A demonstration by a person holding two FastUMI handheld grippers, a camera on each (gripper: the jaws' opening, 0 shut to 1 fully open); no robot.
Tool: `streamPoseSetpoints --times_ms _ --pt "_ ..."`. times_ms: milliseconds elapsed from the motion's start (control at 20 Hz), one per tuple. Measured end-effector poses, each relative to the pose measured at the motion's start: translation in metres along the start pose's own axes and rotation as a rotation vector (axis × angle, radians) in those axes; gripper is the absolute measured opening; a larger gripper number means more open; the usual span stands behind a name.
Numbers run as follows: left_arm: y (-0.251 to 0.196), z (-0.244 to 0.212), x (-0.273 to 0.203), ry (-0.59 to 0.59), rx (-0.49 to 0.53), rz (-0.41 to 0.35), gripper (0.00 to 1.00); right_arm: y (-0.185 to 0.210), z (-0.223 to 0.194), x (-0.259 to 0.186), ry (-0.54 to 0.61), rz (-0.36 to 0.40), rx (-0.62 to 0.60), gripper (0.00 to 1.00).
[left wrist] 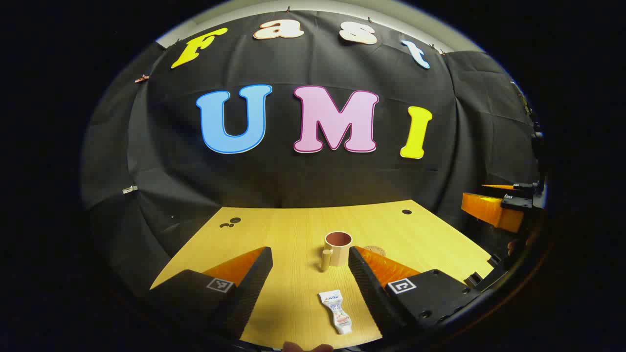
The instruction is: Put the toothbrush and toothpaste on the desktop into the cup, then pick up the cup and place it on the coaster on the desktop.
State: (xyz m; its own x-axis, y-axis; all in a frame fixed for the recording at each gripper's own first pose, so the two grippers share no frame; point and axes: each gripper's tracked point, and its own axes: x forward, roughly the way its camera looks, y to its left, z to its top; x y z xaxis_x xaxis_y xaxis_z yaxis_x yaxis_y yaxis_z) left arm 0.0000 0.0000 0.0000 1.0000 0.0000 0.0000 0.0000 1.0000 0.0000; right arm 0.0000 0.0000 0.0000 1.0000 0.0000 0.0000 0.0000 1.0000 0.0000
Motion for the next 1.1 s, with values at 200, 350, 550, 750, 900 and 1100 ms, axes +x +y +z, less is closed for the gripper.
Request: streamPoseSetpoints --times_ms 200,350,550,750,900,1100 --pt "-0.002 -0.001 0.002 0.005 0.000 -0.007 0.99 0.000 0.000 0.002 -0.004 -0.001 0.001 0.98" --pt "-0.002 0.000 0.003 0.008 0.002 -0.009 0.99 0.000 0.000 0.002 0.000 -0.001 -0.001 0.98" --pt "-0.001 -0.003 0.005 0.016 0.001 -0.011 0.99 0.003 0.000 0.005 0.002 0.002 -0.008 0.98" --pt "0.000 -0.004 0.006 0.022 0.001 -0.011 0.98 0.004 -0.001 0.006 0.004 0.004 -0.009 0.98" --pt "-0.002 -0.009 0.007 0.032 0.002 -0.012 0.99 0.004 -0.006 0.007 0.018 0.003 -0.012 0.98" --pt "-0.012 -0.037 0.012 0.106 -0.002 -0.027 0.99 0.007 -0.026 0.007 0.080 0.012 -0.033 0.98"
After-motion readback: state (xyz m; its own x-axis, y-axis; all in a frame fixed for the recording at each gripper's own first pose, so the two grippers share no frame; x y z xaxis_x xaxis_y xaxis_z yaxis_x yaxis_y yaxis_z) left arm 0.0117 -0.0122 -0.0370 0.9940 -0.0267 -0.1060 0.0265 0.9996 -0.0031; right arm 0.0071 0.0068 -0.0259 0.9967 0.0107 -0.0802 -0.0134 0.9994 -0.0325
